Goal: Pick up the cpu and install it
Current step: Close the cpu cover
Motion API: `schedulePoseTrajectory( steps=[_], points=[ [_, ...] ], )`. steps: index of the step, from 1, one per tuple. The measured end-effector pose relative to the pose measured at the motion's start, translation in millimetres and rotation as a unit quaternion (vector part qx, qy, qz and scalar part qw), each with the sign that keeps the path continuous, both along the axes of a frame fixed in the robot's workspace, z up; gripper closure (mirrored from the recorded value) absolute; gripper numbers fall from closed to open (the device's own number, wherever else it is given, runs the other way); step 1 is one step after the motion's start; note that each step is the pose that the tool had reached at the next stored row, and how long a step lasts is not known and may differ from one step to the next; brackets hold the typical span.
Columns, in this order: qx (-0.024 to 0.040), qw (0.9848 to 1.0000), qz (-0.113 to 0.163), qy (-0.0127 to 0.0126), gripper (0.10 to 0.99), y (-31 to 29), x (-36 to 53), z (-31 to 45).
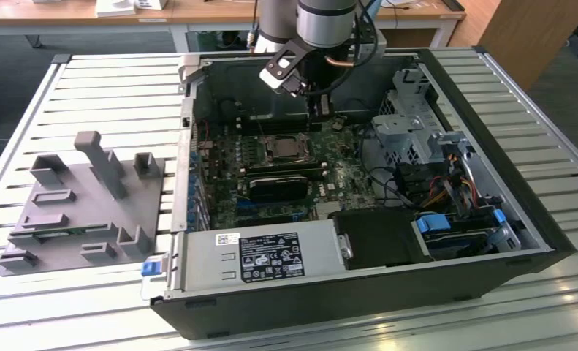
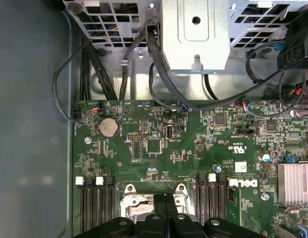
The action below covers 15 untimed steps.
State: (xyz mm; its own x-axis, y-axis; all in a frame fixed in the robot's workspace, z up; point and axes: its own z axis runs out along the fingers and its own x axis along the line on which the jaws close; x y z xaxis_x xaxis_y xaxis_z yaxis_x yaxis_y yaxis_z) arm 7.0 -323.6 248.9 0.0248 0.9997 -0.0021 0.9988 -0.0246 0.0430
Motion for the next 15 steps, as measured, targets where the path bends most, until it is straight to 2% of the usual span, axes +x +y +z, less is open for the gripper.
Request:
schedulePoseTrajectory(
  steps=[15],
  points=[
    [0.0,1.0,0.0,0.0,0.98,-0.1,-0.4,-3.5]
  ],
)
